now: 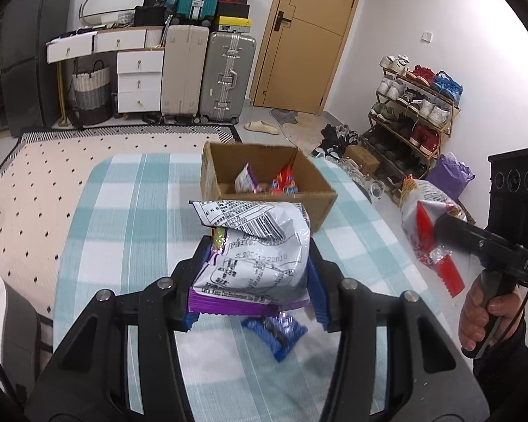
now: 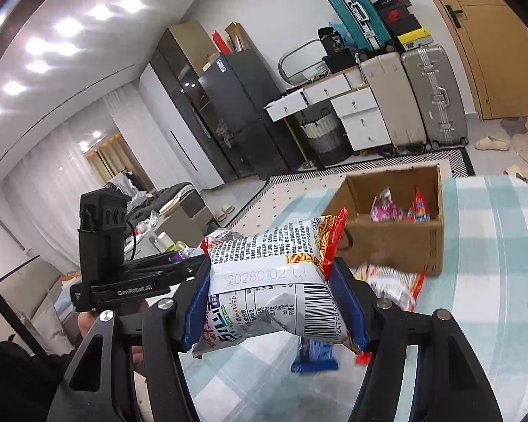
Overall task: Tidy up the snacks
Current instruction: 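Lift both held bags and carry them over the cardboard box, then open both tools to drop the bags into the box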
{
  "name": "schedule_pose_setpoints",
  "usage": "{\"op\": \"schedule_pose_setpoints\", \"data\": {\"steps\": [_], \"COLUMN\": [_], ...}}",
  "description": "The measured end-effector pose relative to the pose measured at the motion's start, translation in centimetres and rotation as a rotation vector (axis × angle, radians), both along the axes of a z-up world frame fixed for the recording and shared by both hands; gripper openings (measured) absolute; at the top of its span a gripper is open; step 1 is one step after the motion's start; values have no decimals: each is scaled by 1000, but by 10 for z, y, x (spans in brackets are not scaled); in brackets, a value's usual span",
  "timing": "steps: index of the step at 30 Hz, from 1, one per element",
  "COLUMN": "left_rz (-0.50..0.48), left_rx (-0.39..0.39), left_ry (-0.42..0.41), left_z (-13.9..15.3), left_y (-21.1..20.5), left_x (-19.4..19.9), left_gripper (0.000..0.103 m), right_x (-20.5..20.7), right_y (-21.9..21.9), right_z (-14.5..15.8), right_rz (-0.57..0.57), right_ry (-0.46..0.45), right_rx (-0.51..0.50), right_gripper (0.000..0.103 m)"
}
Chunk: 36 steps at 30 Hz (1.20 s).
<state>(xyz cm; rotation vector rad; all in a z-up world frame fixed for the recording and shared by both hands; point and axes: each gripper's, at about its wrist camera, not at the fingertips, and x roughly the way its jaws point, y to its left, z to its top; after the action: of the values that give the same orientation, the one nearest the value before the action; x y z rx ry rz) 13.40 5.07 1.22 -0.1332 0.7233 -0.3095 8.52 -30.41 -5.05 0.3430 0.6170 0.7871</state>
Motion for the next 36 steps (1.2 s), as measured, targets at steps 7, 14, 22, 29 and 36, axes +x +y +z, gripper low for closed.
{"op": "schedule_pose_setpoints", "data": {"steps": [7,14,22,29,36], "left_rz": [-42,-50,-43,-25,-15], "left_rx": [56,65,19,48,146], "left_ry": [-24,-4,117,187,202], "left_z": [41,64,34,-21,-59], "left_y": [-24,-42,-54,-61,-70], "left_x": [61,132,208,250,270], "left_gripper": [46,46,46,46,47], "right_x": [46,106,174,220,243], "right_y": [-7,-14,4,13,20], "right_z": [45,71,47,-7,-48], "right_rz": [-28,-84,-77,-110,-115], "right_ry": [-47,-44,22,120,145], "right_rx": [-26,-43,-102,-190,-294], "right_gripper": [65,65,65,65,66]}}
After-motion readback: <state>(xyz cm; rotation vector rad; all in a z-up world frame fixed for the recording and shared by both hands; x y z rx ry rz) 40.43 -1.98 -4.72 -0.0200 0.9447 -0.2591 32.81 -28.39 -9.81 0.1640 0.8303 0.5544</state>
